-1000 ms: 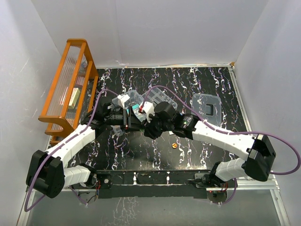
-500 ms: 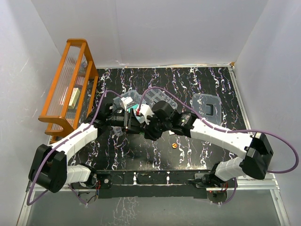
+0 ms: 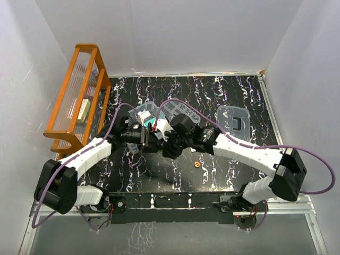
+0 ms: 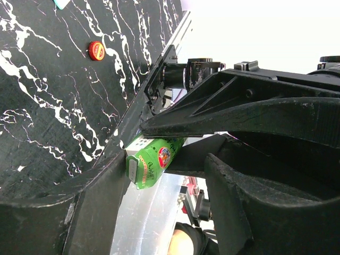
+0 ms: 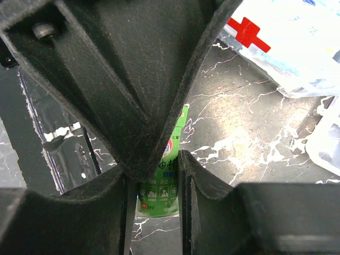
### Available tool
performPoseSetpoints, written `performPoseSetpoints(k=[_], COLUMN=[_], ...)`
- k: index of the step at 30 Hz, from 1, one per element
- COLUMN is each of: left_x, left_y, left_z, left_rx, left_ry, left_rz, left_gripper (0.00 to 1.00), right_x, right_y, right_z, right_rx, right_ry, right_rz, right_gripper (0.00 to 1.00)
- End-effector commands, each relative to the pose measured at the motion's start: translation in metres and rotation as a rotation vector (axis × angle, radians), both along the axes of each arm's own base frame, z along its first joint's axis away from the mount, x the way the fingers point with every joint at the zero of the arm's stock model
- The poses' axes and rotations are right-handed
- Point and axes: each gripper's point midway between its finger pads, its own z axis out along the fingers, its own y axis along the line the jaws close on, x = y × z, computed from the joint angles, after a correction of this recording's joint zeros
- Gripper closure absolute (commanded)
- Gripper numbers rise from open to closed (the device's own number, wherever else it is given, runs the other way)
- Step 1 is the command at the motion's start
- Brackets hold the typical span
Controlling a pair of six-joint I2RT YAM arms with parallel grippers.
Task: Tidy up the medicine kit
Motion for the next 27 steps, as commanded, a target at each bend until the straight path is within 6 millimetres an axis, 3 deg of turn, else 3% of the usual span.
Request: performPoseSetpoints(k=[1, 13, 20, 25, 27], left_x=[-0.013, -0.004, -0.009, -0.005, -0.004], left_y=[0.003, 0.020, 0.023, 0.016, 0.015], left_z=[0.015, 0.040, 0.029, 0.047, 0.056], left_rx=[-0.026, 0.012, 0.025, -0.072, -0.099], left_ry=[-0.002, -0.039, 0.023, 0.016, 0.005], left_rz=[-0.059, -0.006, 0.017, 0.014, 0.013], left_gripper=[0.42, 0.26, 0.15, 0.12, 0.04], right_x=[0.025, 0.028, 0.030, 0.021, 0.019], right_y=[0.017, 0.011, 0.012, 0.017, 0.017], right_z=[0.035, 0.035, 0.057, 0.068, 0.069], right_rx=[0.101, 0.111, 0.181, 0.239, 0.244], right_ry=[-0.127, -0.154, -0.207, -0.216, -0.218], right_rz=[-0.029, -0.060, -0.068, -0.013, 0.004], right_gripper=[0.71, 0.71, 0.71, 0.71, 0.71])
